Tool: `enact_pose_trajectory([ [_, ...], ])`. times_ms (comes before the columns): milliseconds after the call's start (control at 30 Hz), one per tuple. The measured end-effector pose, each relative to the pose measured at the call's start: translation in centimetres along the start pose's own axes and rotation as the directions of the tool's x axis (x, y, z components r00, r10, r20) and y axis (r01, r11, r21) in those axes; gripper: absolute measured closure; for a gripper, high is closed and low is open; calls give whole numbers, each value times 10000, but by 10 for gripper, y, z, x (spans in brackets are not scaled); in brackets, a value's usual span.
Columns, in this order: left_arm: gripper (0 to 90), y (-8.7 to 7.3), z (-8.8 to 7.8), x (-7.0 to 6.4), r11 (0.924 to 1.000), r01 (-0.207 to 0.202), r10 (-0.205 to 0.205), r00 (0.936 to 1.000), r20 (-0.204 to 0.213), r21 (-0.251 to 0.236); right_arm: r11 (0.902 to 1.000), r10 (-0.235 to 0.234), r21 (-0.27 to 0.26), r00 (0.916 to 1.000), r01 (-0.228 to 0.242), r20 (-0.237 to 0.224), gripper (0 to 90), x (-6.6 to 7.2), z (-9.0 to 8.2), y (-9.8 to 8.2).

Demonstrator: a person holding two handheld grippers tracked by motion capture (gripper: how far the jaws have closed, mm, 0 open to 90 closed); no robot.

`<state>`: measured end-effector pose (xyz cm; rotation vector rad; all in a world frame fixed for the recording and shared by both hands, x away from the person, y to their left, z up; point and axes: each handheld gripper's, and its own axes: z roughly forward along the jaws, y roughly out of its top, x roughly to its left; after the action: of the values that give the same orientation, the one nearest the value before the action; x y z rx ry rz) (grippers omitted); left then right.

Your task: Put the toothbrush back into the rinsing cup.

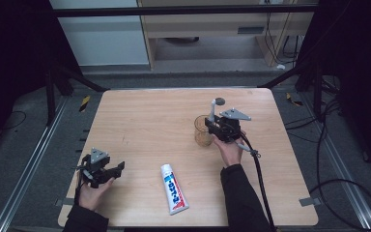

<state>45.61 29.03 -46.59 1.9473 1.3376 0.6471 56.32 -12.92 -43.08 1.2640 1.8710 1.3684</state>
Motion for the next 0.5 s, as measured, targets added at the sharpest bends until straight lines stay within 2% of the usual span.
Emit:
enact_pose_trajectory([
  [333,360,0,0,0,10000,22,-22,10000,15,-5,10000,-18,-13,10000,18,-7,542,1,1,0],
  [500,360,0,0,0,10000,72,-72,10000,64,-7,10000,-16,-83,10000,16,-6,476,2,-1,1],
])
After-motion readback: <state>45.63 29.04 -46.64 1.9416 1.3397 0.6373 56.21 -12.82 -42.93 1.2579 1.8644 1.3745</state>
